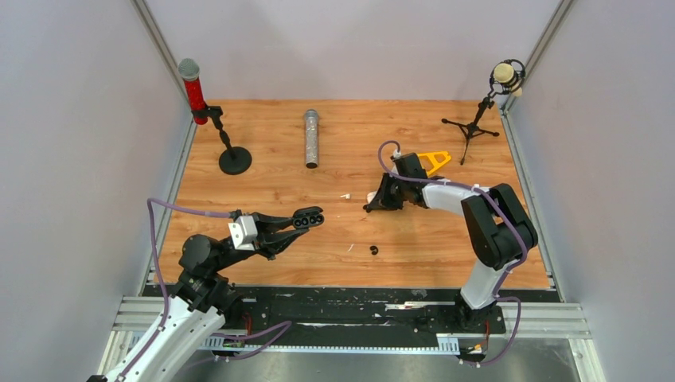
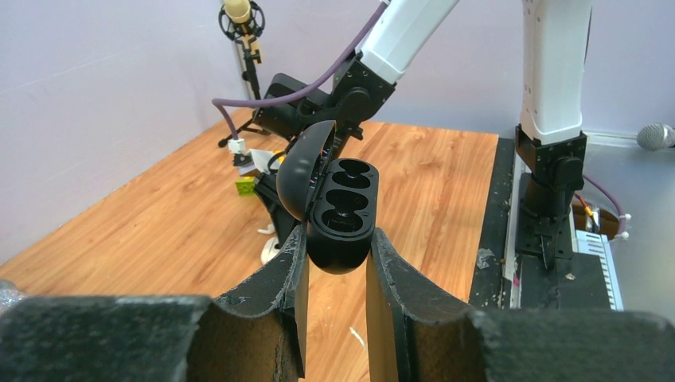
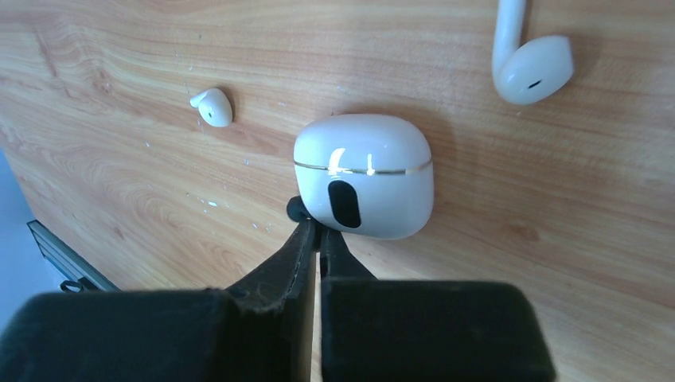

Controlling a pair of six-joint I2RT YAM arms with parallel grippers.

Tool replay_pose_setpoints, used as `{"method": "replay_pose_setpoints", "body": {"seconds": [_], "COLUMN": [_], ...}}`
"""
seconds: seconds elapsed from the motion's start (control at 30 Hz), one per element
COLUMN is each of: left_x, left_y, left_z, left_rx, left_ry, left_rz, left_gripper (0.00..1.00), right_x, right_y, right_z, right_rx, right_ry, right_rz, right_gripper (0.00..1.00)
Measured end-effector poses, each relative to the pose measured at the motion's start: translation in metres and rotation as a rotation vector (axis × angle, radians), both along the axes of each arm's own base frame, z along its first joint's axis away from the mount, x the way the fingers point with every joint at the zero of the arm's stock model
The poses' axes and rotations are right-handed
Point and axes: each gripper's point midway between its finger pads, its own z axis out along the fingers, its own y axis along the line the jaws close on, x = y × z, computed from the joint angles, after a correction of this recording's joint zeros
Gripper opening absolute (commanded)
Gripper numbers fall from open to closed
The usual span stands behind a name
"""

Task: Insert the wireless bluetooth earbuds into the charging case
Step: Pick up the earbud from the center of the board.

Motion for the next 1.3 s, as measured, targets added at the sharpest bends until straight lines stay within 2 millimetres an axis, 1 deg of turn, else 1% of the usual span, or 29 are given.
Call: {"method": "replay_pose_setpoints", "body": {"seconds": [0.13, 0.5, 0.8, 1.03, 1.3], "left_x": [0.000, 0.000, 0.001, 0.001, 0.002], "left_y": [0.000, 0.000, -0.001, -0.001, -0.001], "left_z": [0.000, 0.000, -0.002, -0.003, -0.004], "left_rx": [0.000, -0.001, 0.001, 0.003, 0.003], "left_ry": [0.000, 0.001, 0.006, 0.010, 0.012], "left_rz": [0.000, -0.001, -0.001, -0.002, -0.002], "left_gripper": [0.00, 0.00, 0.00, 0.00, 0.00], "right_x": [0.004, 0.001, -0.002, -0.010, -0.011], "right_y": [-0.002, -0.001, 0.008, 0.022, 0.023], "right_z": [0.001, 0.003, 0.009, 0.013, 0.013], "right_rx": [0.001, -0.005, 0.032, 0.045, 0.036], "right_ry": [-0.019, -0.059, -0.065, -0.076, -0.082], "right_rz": [0.006, 0.085, 0.118, 0.159, 0.159], "right_gripper": [0.00, 0.00, 0.00, 0.00, 0.00]}}
